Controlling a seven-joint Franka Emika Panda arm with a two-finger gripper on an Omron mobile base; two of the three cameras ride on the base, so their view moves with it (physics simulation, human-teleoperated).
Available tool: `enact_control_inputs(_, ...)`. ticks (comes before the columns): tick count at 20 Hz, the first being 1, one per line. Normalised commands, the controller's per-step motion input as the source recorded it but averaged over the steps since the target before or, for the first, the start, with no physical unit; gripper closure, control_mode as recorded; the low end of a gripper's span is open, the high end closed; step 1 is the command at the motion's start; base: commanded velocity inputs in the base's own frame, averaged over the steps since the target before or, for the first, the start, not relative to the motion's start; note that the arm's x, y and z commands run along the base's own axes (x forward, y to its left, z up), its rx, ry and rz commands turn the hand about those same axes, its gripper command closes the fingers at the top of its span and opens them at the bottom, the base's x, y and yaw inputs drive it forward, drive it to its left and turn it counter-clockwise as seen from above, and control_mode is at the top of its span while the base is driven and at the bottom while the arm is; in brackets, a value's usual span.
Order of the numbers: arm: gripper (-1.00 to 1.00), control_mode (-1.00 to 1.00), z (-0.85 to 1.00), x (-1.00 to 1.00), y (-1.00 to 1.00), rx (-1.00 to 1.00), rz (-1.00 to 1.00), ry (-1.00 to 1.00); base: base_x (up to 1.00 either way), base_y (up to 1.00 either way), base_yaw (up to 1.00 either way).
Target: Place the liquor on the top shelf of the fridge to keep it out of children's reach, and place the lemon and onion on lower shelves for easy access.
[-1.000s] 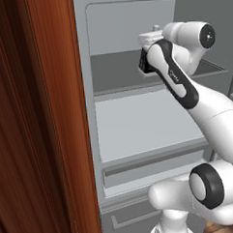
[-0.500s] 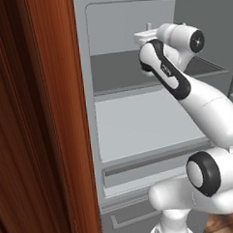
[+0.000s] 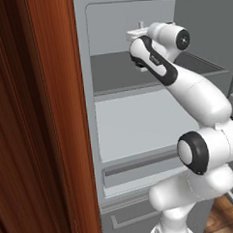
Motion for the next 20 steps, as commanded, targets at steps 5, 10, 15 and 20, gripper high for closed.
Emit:
enact_control_inputs(5, 1.00, -1.00, 0.00, 0.52, 0.03, 0.00, 0.00, 0.00, 0.00, 0.00, 0.00)
enact_control_inputs(10, 1.00, -1.00, -0.01, 0.42, 0.02, 0.00, 0.00, -0.02, 0.00, 0.00, 0.00)
enact_control_inputs(15, -1.00, -1.00, -0.12, 0.22, 0.05, 0.00, 0.00, -0.03, 0.00, 0.00, 0.00)
enact_control_inputs(20, -1.00, -1.00, -0.18, 0.06, 0.08, -0.01, 0.00, 0.00, 0.00, 0.00, 0.00)
